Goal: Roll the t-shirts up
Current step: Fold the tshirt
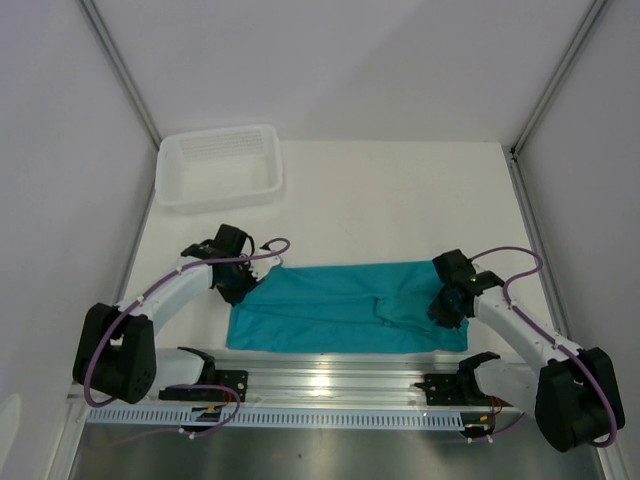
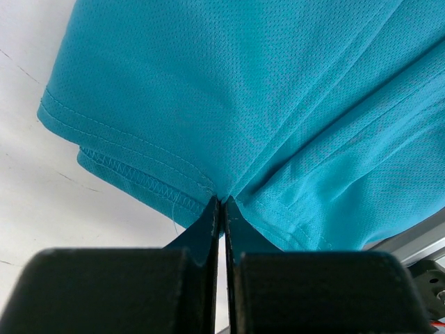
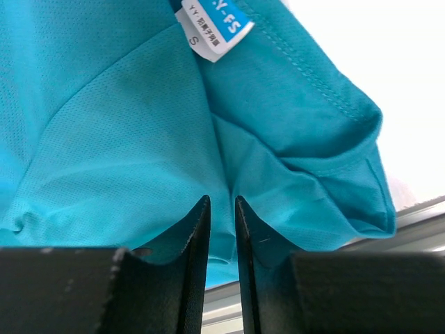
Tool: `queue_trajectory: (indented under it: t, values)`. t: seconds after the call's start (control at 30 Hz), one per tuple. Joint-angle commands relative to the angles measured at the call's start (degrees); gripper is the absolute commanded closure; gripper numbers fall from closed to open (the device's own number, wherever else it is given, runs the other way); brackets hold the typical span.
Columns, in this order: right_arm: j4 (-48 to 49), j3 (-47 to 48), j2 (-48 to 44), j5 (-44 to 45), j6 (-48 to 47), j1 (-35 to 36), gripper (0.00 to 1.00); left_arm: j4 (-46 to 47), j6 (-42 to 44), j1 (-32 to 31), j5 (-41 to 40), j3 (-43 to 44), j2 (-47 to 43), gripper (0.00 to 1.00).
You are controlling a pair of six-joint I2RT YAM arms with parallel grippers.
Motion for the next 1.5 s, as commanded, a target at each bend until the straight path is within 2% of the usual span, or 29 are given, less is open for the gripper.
queue_trajectory:
  t: [0.0,0.07,0.13,0.27,0.5,0.73,0.83,0.87,0.9,0.93,1.0,1.13,1.27,1.4,1.47]
  values:
    - [2.5,0.4,1.7,-0.9,0.3,0.5,0.75,-0.1,0.6,-0.1,1.5,-0.5,-0.9,0.99]
    - [3.5,-0.1,2.5,-1.6,0.5,0.6,0.76,-0.6,0.9,-0.1,1.8,-0.6,-0.9,0.99]
    - [4.2,-0.8,2.9,-2.0,0.6,0.6,0.80,-1.3,1.1,-0.1,2.2,-0.7,-0.7,0.99]
    - [2.9,-0.5,3.0,-0.4,1.2,0.2,0.99,-2.3,2.1,-0.1,2.3,-1.2,-0.4,0.99]
    - [0.7,0.1,-1.2,2.0,2.5,-0.5,1.00,-5.0,2.3,-0.1,3.9,-0.8,-2.8,0.99]
    - [1.5,-0.5,0.2,1.9,2.1,-0.8,1.00,-6.1,1.5,-0.1,5.6,-1.0,-4.6,0.99]
    - [1.1,0.0,0.2,2.2,1.9,-0.9,0.89,-5.4,1.9,-0.1,4.3,-2.5,-2.2,0.93]
    - [0.8,0.5,-0.1,2.5,1.8,-0.9,0.80,-5.0,1.9,-0.1,3.9,-3.1,-1.6,0.82]
    - [0.1,1.6,-0.2,2.7,1.8,-0.9,0.76,-4.6,2.1,-0.1,3.7,-3.5,-1.1,0.76]
    - [-0.4,2.4,-0.7,3.6,1.4,-1.1,0.73,-4.5,2.2,-0.1,3.7,-3.6,-0.7,0.66]
    - [-2.5,5.3,-1.1,4.6,0.9,-1.2,0.67,-5.0,2.0,-0.1,4.0,-2.9,-0.9,0.58]
    - [-5.6,10.4,-1.6,6.8,-0.8,-2.2,0.65,-8.4,1.9,-0.1,5.7,0.2,-3.2,0.54]
    - [-7.7,10.9,-1.7,7.6,-0.6,-6.2,0.53,-12.8,2.3,0.0,6.8,4.6,-5.8,0.47]
    - [-7.7,8.0,-0.9,5.4,1.2,-10.5,0.51,-15.2,3.1,1.1,11.2,7.9,-7.5,0.44]
    - [-8.4,7.0,0.1,5.4,3.9,-11.7,0.53,-13.2,2.4,2.2,11.9,9.7,-7.3,0.42]
